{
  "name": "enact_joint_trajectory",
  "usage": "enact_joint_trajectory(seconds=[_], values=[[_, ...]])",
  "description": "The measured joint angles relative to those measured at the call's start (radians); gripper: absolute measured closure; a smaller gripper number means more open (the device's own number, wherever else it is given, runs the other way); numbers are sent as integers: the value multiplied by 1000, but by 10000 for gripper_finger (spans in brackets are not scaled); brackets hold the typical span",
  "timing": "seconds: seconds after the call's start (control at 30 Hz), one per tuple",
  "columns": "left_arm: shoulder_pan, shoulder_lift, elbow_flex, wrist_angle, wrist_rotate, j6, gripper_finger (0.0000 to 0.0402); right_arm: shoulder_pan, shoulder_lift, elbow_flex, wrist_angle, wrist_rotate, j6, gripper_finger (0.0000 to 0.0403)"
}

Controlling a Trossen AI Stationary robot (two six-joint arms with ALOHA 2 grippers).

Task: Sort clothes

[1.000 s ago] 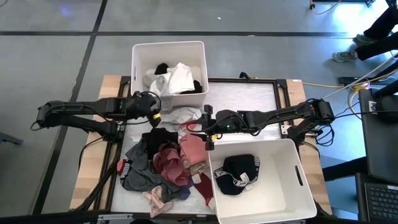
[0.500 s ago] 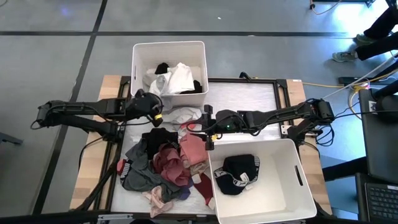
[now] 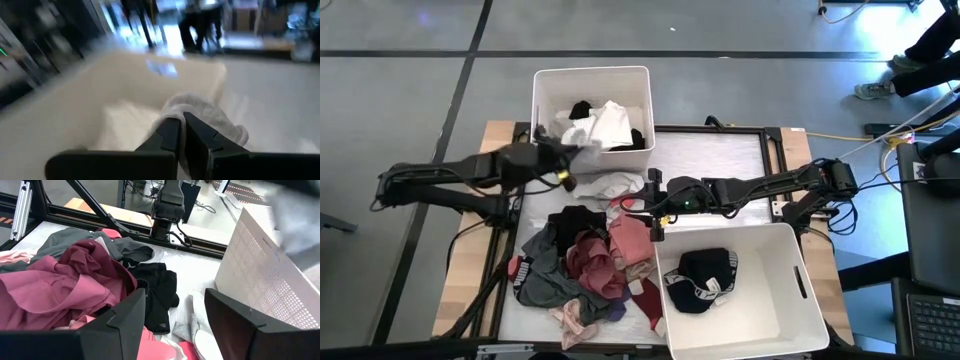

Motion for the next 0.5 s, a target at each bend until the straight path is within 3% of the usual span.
enact_joint_trajectory(seconds=[0.2, 0.5], values=[[60, -29, 6, 121, -81, 215, 395, 0, 0, 0, 0, 0, 0, 196], [220, 18, -41, 109, -88, 254, 383, 0, 0, 0, 2, -1, 0, 196]])
